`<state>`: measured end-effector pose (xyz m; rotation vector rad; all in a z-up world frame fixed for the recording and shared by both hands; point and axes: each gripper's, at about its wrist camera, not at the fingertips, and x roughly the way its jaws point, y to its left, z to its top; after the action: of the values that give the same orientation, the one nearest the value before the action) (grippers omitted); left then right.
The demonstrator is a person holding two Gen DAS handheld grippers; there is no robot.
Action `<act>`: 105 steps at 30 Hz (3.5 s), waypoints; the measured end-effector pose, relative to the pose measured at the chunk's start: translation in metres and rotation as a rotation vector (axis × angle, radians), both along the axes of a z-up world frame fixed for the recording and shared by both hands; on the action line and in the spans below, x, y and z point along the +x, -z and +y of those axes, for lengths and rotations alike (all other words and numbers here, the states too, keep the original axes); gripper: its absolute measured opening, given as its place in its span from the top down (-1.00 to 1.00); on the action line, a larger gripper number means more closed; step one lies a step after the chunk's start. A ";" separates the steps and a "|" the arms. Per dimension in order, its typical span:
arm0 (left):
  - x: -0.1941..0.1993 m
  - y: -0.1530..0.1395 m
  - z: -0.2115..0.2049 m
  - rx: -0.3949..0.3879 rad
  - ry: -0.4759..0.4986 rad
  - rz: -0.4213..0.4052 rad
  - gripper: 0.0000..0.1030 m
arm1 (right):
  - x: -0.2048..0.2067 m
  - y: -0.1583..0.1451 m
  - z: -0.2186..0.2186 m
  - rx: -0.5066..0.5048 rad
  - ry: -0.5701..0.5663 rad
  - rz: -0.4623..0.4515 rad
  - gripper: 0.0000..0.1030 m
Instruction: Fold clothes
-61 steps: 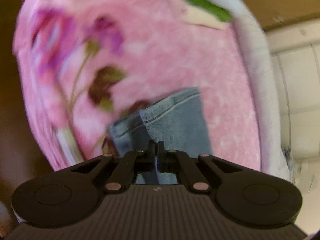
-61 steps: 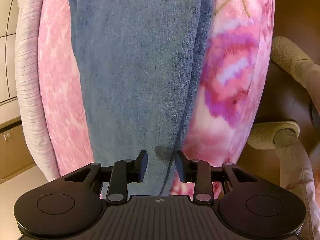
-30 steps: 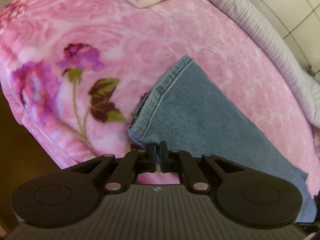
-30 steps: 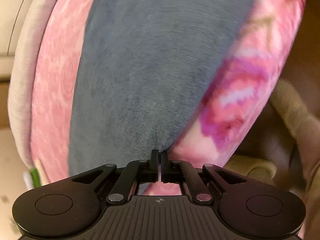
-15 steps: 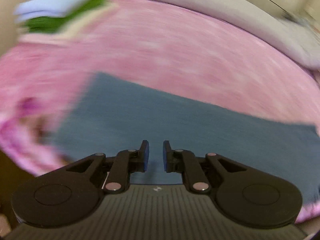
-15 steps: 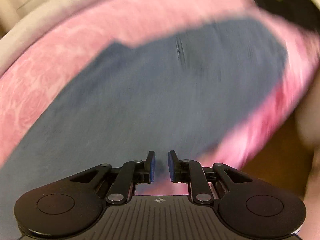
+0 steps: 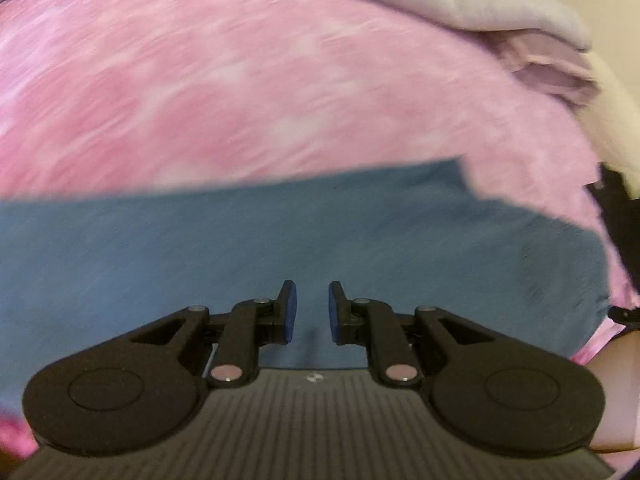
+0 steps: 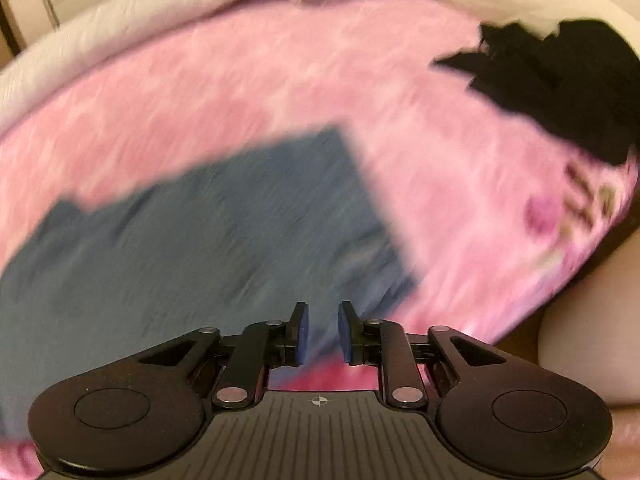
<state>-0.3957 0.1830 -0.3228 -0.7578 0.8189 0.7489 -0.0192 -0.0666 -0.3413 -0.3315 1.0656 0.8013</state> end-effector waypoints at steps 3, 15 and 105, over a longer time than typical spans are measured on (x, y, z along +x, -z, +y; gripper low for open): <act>0.053 -0.007 0.012 0.034 0.101 -0.048 0.58 | 0.047 -0.004 0.009 0.062 0.013 0.031 -0.15; 0.183 0.040 0.097 -0.196 0.484 -0.002 0.36 | 0.116 -0.009 0.011 0.197 -0.075 0.183 0.91; -0.125 0.005 -0.217 0.309 -0.226 0.062 0.05 | -0.175 -0.019 -0.103 0.215 -0.090 -0.184 -0.05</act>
<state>-0.5208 -0.0338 -0.3274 -0.5550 0.6584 1.0786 -0.1944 -0.1693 -0.3224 -0.2658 0.7892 0.9387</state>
